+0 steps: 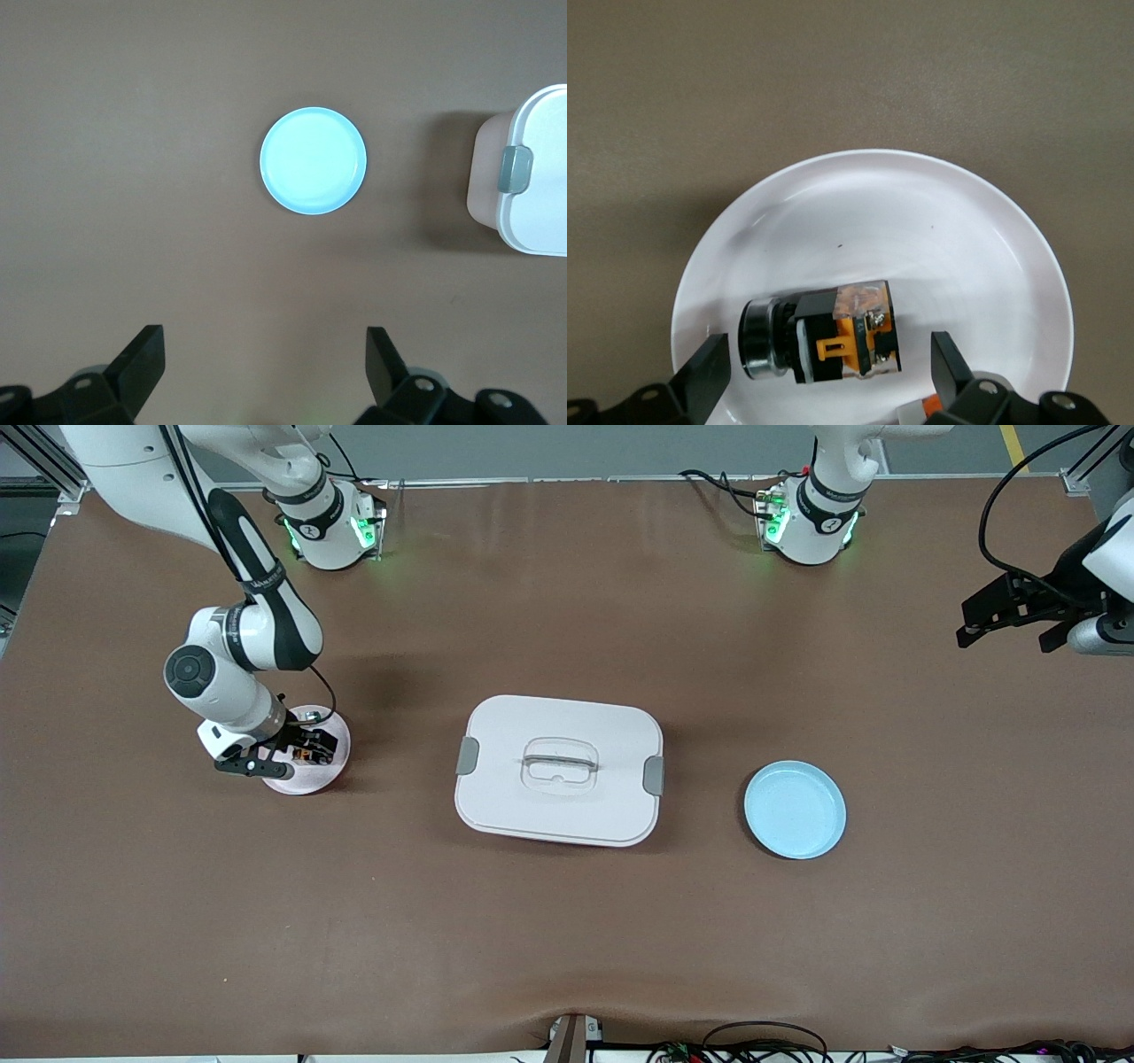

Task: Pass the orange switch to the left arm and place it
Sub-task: 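Close the right gripper on the orange-black switch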

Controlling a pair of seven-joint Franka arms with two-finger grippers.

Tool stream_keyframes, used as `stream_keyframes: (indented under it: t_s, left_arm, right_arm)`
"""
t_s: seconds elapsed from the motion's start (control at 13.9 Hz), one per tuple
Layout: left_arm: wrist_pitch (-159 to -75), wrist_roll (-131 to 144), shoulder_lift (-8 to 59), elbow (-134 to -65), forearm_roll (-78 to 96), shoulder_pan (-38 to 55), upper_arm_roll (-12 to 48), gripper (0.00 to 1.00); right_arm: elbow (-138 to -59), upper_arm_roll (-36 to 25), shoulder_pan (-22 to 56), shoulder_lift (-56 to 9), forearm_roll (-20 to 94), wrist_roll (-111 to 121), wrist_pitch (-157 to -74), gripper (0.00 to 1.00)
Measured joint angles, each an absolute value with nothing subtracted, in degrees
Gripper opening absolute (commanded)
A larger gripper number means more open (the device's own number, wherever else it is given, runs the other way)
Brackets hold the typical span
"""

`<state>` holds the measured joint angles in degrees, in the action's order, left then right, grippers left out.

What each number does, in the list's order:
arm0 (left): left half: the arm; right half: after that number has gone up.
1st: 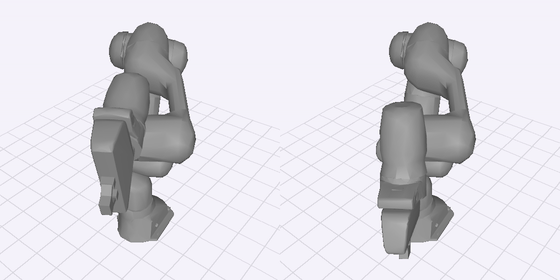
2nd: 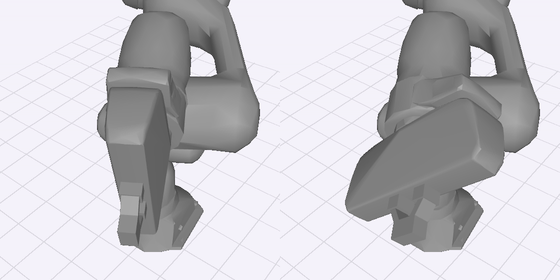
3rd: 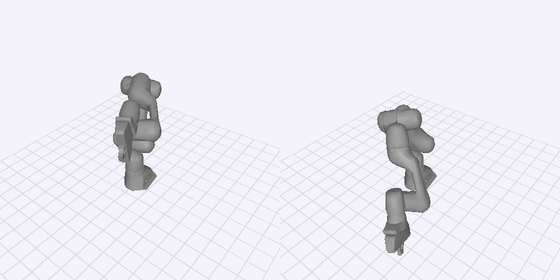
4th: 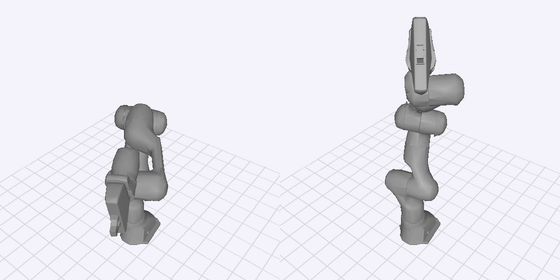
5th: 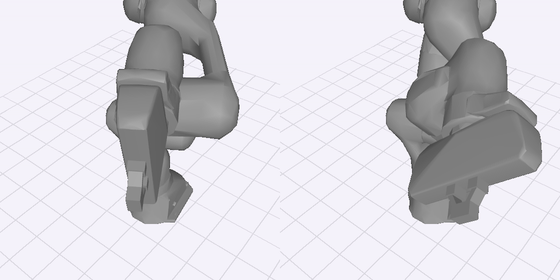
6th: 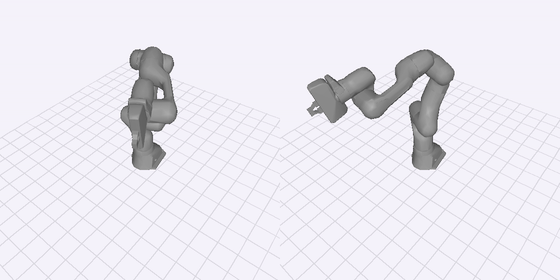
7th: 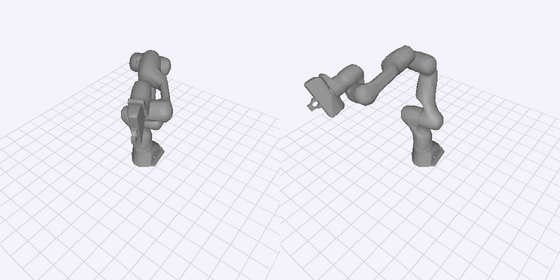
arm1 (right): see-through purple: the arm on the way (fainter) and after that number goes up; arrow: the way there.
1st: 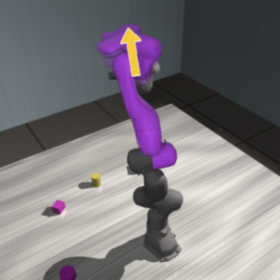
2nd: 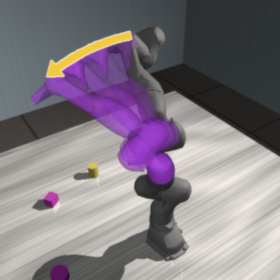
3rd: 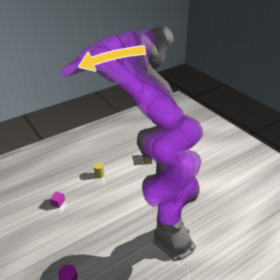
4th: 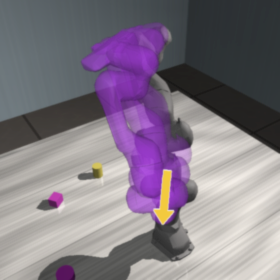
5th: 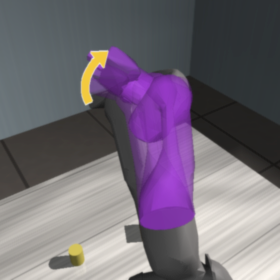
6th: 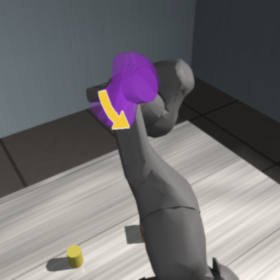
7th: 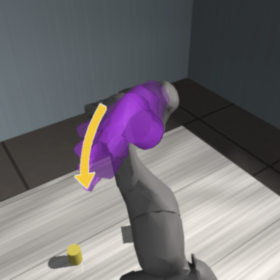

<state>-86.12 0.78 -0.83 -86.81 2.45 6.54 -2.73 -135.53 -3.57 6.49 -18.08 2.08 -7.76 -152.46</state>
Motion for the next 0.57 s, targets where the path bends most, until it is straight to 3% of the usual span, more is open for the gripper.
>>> stream_keyframes:
  t_s: [0.57]
  left_arm:
    - [-86.1,0.7,-0.8,-86.8,2.5,6.5,-2.7,1.0]
  right_arm:
    - [-135.6,-3.6,6.5,-19.5,2.1,-7.5,-153.6,1.0]
